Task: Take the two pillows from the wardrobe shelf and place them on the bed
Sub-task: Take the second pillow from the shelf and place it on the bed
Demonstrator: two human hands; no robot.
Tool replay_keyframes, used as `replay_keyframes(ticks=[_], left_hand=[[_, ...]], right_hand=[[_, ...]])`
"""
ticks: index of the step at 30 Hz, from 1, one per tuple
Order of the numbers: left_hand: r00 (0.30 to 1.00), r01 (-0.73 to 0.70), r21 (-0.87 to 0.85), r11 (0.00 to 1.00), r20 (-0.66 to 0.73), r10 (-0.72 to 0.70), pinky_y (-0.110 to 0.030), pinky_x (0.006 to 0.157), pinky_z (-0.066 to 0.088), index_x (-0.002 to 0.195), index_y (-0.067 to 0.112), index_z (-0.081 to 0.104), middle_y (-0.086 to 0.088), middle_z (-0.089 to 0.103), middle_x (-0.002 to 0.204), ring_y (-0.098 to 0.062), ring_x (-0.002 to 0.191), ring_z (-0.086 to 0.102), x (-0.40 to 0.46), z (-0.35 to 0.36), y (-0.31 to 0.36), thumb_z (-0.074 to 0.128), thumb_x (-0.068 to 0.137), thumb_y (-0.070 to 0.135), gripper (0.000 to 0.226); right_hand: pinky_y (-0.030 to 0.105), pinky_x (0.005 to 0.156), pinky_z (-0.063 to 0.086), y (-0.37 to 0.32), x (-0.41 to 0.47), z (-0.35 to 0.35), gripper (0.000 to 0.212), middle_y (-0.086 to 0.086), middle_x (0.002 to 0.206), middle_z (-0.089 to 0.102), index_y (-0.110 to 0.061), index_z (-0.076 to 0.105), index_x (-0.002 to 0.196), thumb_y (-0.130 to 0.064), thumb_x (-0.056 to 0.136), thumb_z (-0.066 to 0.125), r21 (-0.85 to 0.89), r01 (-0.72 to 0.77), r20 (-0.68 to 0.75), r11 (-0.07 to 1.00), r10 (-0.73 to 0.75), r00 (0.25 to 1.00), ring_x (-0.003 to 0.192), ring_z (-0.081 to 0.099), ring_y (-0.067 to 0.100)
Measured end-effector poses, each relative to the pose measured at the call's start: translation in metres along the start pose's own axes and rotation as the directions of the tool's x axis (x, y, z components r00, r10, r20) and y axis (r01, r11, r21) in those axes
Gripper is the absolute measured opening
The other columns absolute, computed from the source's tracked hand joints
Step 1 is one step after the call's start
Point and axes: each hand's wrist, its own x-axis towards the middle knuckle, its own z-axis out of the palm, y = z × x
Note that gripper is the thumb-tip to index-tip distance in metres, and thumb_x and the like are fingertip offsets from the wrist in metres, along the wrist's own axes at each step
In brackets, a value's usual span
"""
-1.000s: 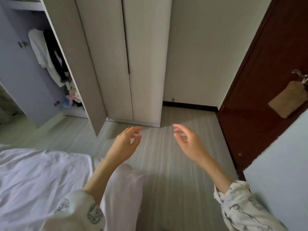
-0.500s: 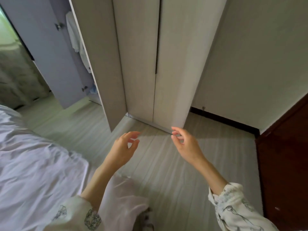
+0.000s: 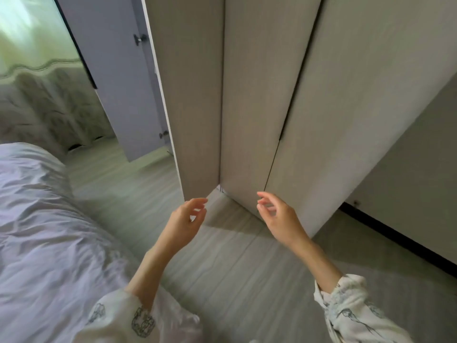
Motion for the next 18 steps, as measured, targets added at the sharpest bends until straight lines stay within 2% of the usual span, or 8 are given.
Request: replay_keyframes(ticks=[5,9,14,18], left_hand=[[0.988,0.103,0.039,0.994,-0.122,-0.098,-0.020,0.078,0.041,0.118,0.012,0.059,0.000,0.061,0.103,-0.012,0.086,0.058,0.060,-0.030,-0.027,0.053,0.091,0.012,0.027],[0.956,0.174,0.050,0.983,-0.246,-0.156,-0.025,0.080,0.044,0.116,0.010,0.061,-0.007,0.064,0.105,-0.016,0.085,0.059,0.109,-0.061,-0.052,0.055,0.090,0.010,0.026],[0.883,0.267,0.007,0.964,-0.403,-0.242,-0.023,0.078,0.044,0.115,0.011,0.061,-0.007,0.065,0.104,-0.015,0.084,0.060,0.168,-0.102,-0.075,0.056,0.090,0.010,0.026],[0.823,0.311,-0.014,0.950,-0.496,-0.277,-0.021,0.078,0.043,0.116,0.010,0.061,-0.007,0.064,0.104,-0.014,0.085,0.060,0.209,-0.142,-0.092,0.057,0.089,0.011,0.027]], right_hand=[[0.022,0.083,0.043,-0.007,0.098,0.032,0.031,0.004,0.111,0.062,-0.015,0.055,0.124,-0.019,0.093,0.051,0.045,0.048,0.134,0.998,-0.053,0.989,0.091,0.057,0.012],[0.015,0.080,0.040,-0.026,0.177,0.071,0.032,-0.001,0.112,0.061,-0.020,0.054,0.125,-0.023,0.093,0.050,0.080,0.121,0.248,0.989,-0.138,0.959,0.096,0.056,0.009],[0.018,0.081,0.043,-0.066,0.270,0.123,0.032,-0.001,0.112,0.060,-0.019,0.053,0.125,-0.023,0.094,0.050,0.118,0.249,0.417,0.961,-0.275,0.866,0.094,0.055,0.007],[0.020,0.079,0.045,-0.109,0.341,0.163,0.032,0.002,0.109,0.061,-0.016,0.054,0.125,-0.019,0.093,0.051,0.163,0.330,0.491,0.930,-0.366,0.790,0.089,0.057,0.011]])
